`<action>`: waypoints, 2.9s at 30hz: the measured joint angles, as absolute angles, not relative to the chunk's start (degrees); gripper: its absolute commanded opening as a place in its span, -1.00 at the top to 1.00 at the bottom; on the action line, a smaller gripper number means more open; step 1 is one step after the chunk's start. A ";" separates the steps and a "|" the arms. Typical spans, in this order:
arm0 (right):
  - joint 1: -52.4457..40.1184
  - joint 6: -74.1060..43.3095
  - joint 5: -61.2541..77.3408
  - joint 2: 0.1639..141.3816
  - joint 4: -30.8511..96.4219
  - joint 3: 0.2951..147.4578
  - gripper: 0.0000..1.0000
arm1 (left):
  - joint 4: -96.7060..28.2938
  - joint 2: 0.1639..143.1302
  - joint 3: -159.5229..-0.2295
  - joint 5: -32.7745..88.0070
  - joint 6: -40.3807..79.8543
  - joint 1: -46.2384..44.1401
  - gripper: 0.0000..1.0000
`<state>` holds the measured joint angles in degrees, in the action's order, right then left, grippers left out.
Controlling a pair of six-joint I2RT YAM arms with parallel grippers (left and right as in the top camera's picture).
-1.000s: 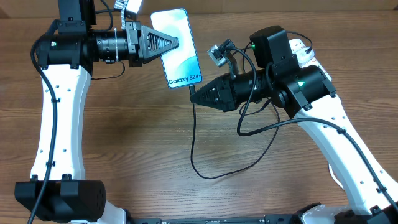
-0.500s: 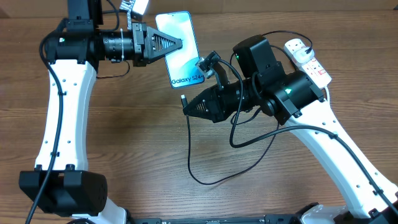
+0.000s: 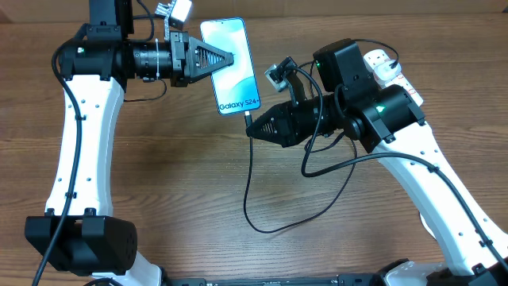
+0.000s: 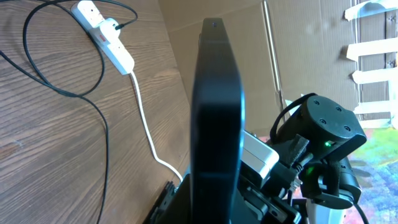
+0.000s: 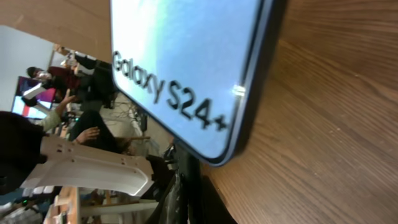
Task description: Plug charger to phone and switch on socket
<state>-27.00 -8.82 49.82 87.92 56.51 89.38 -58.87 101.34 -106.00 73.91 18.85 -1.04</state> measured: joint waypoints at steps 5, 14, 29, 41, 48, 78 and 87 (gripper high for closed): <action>-26.98 -8.86 51.03 87.92 56.58 89.38 0.93 | -58.67 101.34 -106.00 73.89 18.83 -1.04 0.92; -27.00 -8.84 52.53 87.92 56.21 89.38 0.93 | -58.46 101.34 -106.00 73.93 18.83 -1.04 0.92; -26.98 -9.50 52.77 87.92 55.24 89.38 0.93 | -58.28 101.34 -106.00 76.05 18.85 -1.04 0.92; -27.05 -10.92 53.17 87.92 54.83 89.38 0.92 | -58.26 101.34 -106.00 76.29 18.83 -1.04 0.92; -27.03 -10.92 53.23 87.92 54.76 89.38 0.93 | -58.26 101.34 -106.00 76.31 18.83 -1.04 0.92; -27.40 -11.99 53.74 87.92 54.02 89.38 0.93 | -58.08 101.34 -106.00 76.29 18.85 -1.04 0.92; -27.90 -11.99 53.52 87.92 53.52 89.38 0.92 | -58.15 101.34 -106.00 76.31 18.85 -1.04 0.92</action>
